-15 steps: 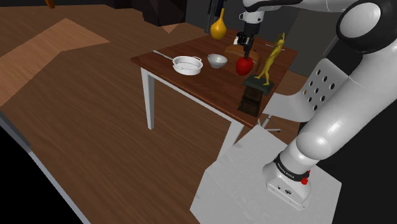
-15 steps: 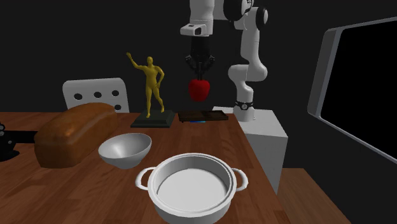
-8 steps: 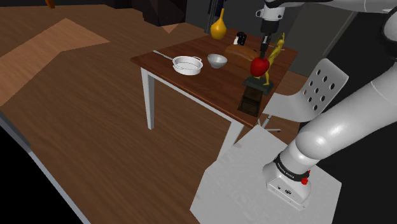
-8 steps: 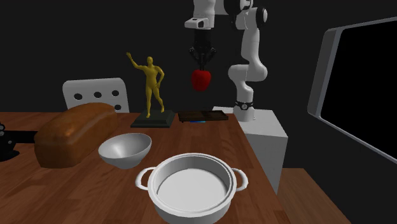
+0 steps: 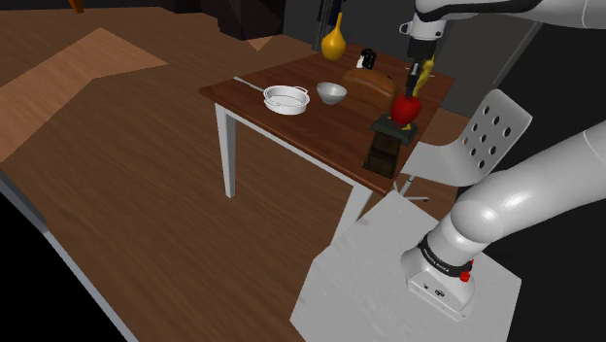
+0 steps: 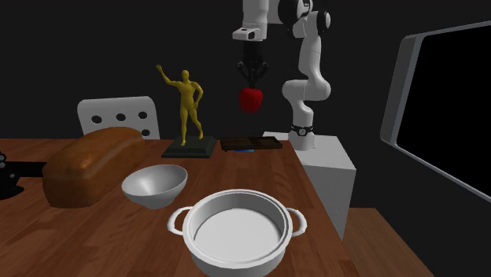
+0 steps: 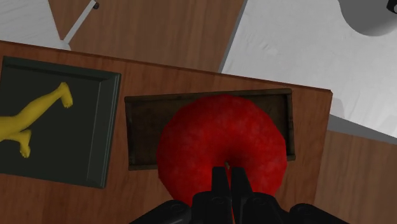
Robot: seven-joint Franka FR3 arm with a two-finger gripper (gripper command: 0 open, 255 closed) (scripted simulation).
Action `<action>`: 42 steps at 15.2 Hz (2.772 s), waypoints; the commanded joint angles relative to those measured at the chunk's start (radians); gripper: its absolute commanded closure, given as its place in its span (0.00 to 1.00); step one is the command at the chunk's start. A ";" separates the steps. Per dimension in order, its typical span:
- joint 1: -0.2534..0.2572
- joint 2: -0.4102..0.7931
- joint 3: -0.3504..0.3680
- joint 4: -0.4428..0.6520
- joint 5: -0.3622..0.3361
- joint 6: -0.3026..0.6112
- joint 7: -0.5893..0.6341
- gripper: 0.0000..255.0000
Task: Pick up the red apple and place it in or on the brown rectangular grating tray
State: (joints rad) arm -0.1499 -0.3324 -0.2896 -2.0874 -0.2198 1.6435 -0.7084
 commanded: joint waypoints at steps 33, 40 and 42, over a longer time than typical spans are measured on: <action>-0.008 0.047 -0.028 -0.234 -0.013 0.280 0.025 0.00; 0.002 0.032 -0.010 -0.121 0.000 0.151 0.022 0.00; 0.002 0.032 -0.010 -0.121 0.000 0.151 0.022 0.00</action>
State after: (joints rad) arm -0.1477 -0.3002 -0.2993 -2.2088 -0.2199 1.7952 -0.6859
